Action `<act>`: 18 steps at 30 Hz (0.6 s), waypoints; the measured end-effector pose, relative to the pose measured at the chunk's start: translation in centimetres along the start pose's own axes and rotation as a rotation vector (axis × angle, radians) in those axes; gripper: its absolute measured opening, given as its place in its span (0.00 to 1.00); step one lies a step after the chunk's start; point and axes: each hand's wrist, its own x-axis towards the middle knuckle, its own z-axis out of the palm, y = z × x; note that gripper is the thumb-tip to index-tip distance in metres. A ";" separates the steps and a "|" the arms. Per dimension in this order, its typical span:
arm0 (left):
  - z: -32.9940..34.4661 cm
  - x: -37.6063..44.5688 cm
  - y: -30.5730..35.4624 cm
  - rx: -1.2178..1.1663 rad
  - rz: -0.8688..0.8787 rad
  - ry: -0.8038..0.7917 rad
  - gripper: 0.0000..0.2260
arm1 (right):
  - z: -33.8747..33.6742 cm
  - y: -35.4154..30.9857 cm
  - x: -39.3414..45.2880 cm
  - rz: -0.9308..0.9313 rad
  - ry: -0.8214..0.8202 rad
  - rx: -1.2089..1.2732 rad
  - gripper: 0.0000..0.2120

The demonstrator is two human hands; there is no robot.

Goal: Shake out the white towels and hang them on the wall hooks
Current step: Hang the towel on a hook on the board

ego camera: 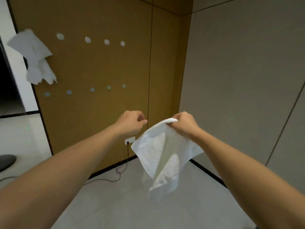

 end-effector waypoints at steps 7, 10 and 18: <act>-1.2 11.0 -7.7 0.047 -0.043 0.132 0.19 | 7.9 -3.4 16.1 -0.179 -0.101 0.078 0.10; -2.1 15.6 -10.5 0.079 -0.081 0.150 0.19 | 10.3 -4.7 22.8 -0.246 -0.165 0.102 0.10; -5.8 25.2 -17.6 0.198 -0.169 0.125 0.14 | 16.2 -12.3 37.8 -0.418 -0.351 0.278 0.11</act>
